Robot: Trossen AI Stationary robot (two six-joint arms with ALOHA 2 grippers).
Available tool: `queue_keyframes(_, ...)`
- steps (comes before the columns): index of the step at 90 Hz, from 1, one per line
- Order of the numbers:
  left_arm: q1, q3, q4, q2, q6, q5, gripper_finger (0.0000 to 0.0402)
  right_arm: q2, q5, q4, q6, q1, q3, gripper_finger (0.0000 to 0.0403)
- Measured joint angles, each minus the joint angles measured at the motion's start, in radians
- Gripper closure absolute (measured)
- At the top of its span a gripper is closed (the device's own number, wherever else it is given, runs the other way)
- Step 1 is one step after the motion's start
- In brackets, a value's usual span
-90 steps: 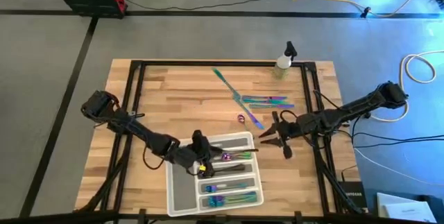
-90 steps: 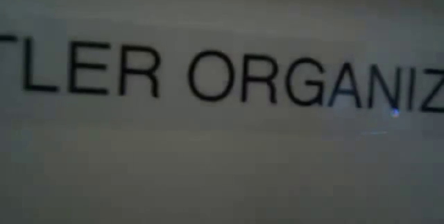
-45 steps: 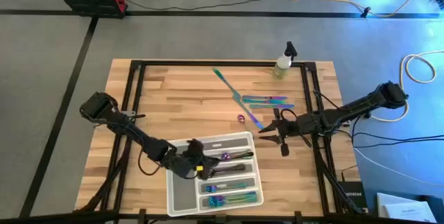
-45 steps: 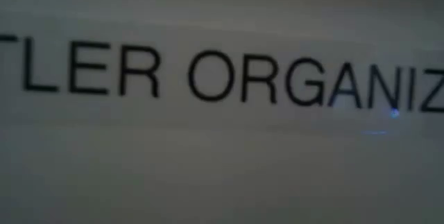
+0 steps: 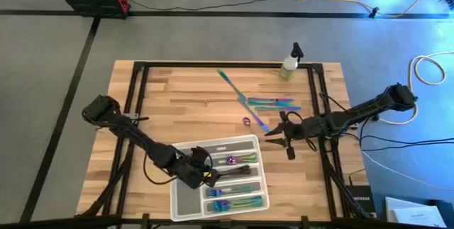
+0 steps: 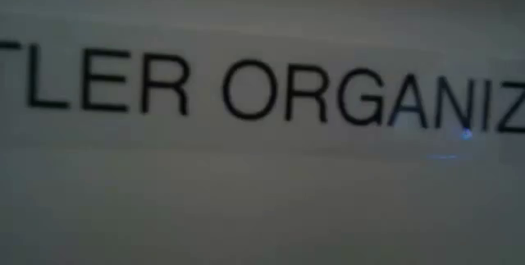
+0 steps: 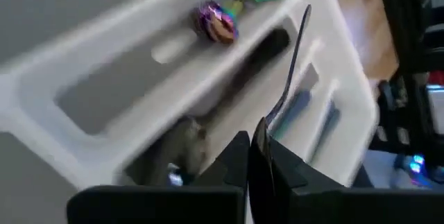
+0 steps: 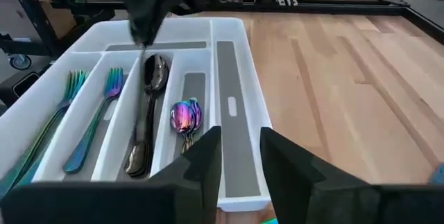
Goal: Sort silverware
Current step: Put the black spoon into the white silverware tray
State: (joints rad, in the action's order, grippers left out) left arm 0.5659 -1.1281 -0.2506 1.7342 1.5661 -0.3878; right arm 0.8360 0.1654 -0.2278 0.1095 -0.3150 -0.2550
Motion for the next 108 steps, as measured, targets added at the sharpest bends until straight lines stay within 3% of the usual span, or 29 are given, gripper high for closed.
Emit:
queue_keyframes(13, -0.016, -0.013, -0.009, 0.035, 0.04, 0.139, 0.0401, 0.011, 0.0, 0.0, 0.006, -0.002, 0.0, 0.0341)
queue_keyframes(28, -0.034, -0.015, -0.006, 0.06, 0.056, 0.183, 0.0401, 0.042, -0.004, 0.011, 0.017, -0.006, 0.0, 0.0375)
queue_keyframes(49, -0.037, -0.015, 0.0, 0.062, 0.049, 0.159, 0.0401, 0.088, -0.026, 0.01, 0.017, -0.006, 0.0, 0.0402)
queue_keyframes(84, -0.029, -0.014, 0.076, 0.063, 0.023, 0.126, 0.0401, 0.092, -0.027, -0.004, 0.019, -0.006, 0.0, 0.04)
queue_keyframes(108, -0.029, -0.01, 0.074, 0.063, 0.016, 0.034, 0.0401, 0.092, -0.027, -0.004, 0.019, -0.006, 0.0, 0.04)
